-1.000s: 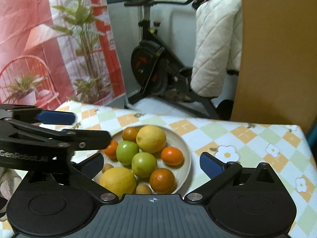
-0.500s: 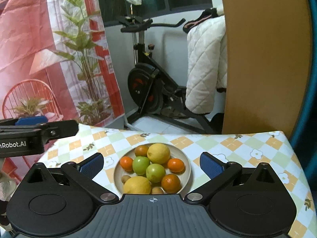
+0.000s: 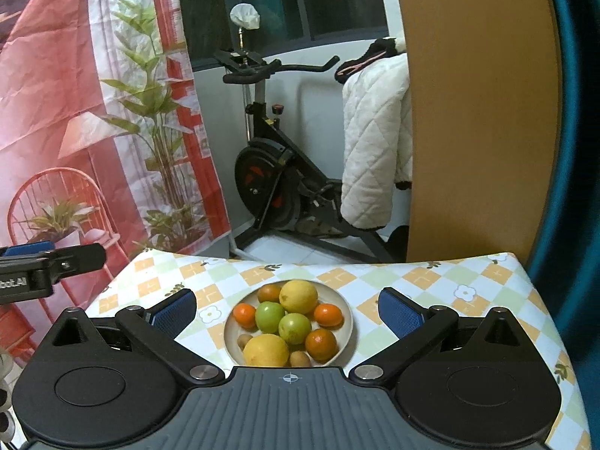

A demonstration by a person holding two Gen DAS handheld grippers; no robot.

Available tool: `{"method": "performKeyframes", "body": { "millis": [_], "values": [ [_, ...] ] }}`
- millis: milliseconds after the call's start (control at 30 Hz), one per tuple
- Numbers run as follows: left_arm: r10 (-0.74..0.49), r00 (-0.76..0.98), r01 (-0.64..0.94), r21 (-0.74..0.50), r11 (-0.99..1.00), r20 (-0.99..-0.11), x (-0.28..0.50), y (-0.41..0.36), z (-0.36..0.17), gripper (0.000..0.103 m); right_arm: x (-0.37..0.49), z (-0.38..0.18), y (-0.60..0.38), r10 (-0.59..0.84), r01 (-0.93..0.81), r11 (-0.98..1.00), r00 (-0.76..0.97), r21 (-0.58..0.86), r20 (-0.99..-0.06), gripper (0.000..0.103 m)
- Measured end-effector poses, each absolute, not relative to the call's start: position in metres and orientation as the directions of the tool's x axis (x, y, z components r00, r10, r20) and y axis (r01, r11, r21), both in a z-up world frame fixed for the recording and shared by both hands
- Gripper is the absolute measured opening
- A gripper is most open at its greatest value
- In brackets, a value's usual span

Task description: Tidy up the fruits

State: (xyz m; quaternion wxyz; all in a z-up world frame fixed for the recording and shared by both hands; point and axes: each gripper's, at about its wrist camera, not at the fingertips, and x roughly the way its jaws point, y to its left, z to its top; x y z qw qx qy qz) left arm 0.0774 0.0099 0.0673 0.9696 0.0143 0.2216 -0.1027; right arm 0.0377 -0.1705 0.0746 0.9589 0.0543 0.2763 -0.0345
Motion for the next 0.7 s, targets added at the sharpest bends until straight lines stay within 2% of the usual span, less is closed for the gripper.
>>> {"method": "performKeyframes", "body": {
  "millis": [700],
  "values": [
    [-0.159, 0.876, 0.184, 0.011, 0.983, -0.456, 0.065, 0.006, 0.066, 0.095, 0.027, 0.069, -0.172, -0.058, 0.119, 0.990, 0.838, 0.078, -0.543, 0.103]
  ]
}}
